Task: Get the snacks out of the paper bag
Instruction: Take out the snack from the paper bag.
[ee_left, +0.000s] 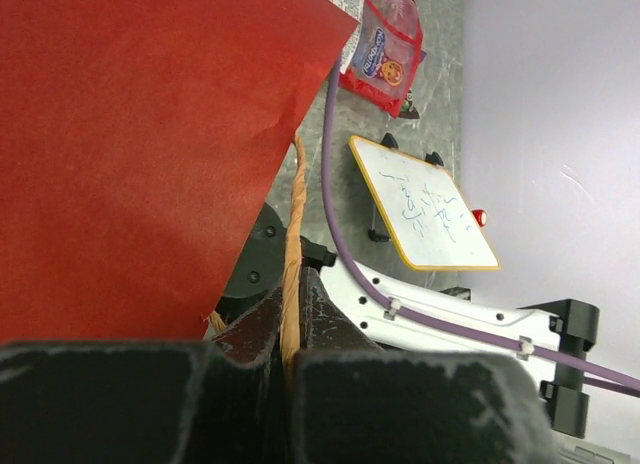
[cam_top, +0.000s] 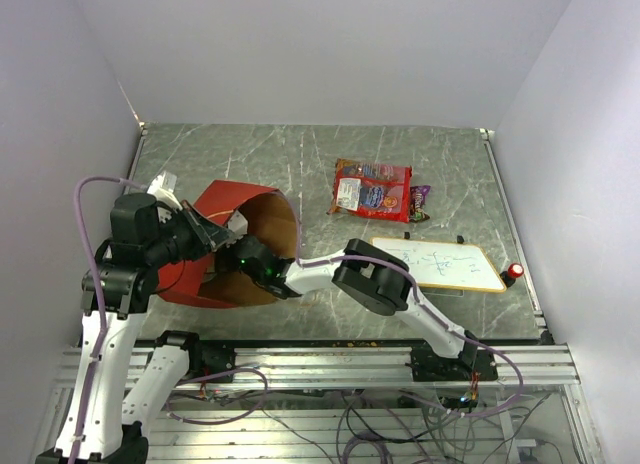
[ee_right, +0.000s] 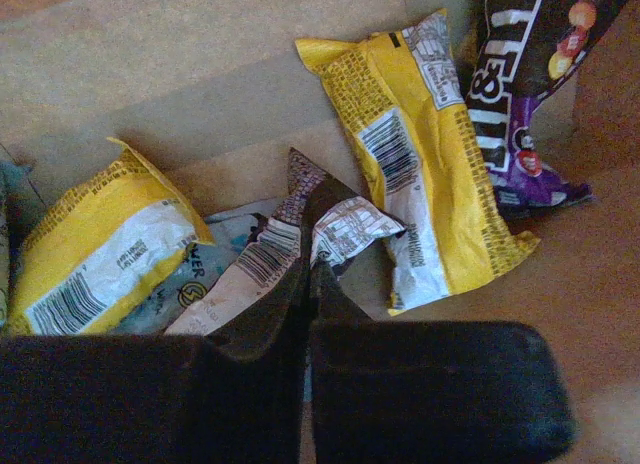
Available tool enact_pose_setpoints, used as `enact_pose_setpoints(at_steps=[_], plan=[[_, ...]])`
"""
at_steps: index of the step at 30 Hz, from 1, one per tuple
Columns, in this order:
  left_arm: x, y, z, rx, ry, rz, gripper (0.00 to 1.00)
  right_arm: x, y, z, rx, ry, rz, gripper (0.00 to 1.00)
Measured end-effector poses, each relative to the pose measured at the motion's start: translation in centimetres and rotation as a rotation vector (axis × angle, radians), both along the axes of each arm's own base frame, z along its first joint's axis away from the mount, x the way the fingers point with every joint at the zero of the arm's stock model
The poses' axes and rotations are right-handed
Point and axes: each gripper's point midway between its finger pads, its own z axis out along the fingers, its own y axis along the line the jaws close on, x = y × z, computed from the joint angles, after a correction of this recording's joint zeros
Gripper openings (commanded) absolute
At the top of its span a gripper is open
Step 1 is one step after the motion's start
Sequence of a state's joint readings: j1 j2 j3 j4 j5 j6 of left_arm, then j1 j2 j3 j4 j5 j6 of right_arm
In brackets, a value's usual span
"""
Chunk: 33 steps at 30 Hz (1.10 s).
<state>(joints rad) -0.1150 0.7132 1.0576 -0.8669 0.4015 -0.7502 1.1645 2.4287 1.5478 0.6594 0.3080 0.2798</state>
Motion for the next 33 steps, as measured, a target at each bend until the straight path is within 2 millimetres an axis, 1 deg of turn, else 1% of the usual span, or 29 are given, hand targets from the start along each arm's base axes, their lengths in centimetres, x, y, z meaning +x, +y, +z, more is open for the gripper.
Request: enact_pose_setpoints(at_steps=[6, 10, 13, 17, 20, 26, 28, 30, 33], plan=[[-0.3, 0.2, -0.6, 0.008, 0.007, 0.011, 0.07, -0.3, -2.1, 1.0, -0.043, -0.020, -0.015, 0.00], [-0.8, 0.3, -1.0, 0.011, 0.012, 0.013, 0.07, -0.6, -3.6, 2.1, -0.051, -0.023, -0.032, 0.00], [-0.8, 0.4, -0.9, 0.012, 0.010, 0.013, 0.07, -0.9, -4.3, 2.9, -0.053, -0.022, -0.031, 0.00], [-0.8, 0.4, -1.0, 0.012, 0.010, 0.013, 0.07, -1.9, -5.4, 4.3, -0.057, -0.015, -0.008, 0.00], [-0.7, 0.3, -1.1, 0.010, 0.012, 0.015, 0.07, -2.8, -6.6, 6.1, -0.055, -0.014, 0.014, 0.00], [0.2, 0.2, -1.7, 0.006, 0.036, 0.019, 0.07, -4.5, -8.8, 11.4, -0.016, -0.038, 0.060, 0.00], [0.4, 0.2, -1.9, 0.011, 0.043, 0.017, 0.07, -5.0, -9.7, 12.4, -0.021, -0.042, 0.073, 0.00], [0.6, 0.2, -2.1, 0.021, 0.045, 0.011, 0.07, -5.6, -10.8, 12.9, -0.040, -0.047, 0.085, 0.00], [0.9, 0.2, -2.5, 0.034, 0.056, 0.002, 0.07, -6.7, -13.2, 13.1, -0.079, -0.058, 0.101, 0.00]])
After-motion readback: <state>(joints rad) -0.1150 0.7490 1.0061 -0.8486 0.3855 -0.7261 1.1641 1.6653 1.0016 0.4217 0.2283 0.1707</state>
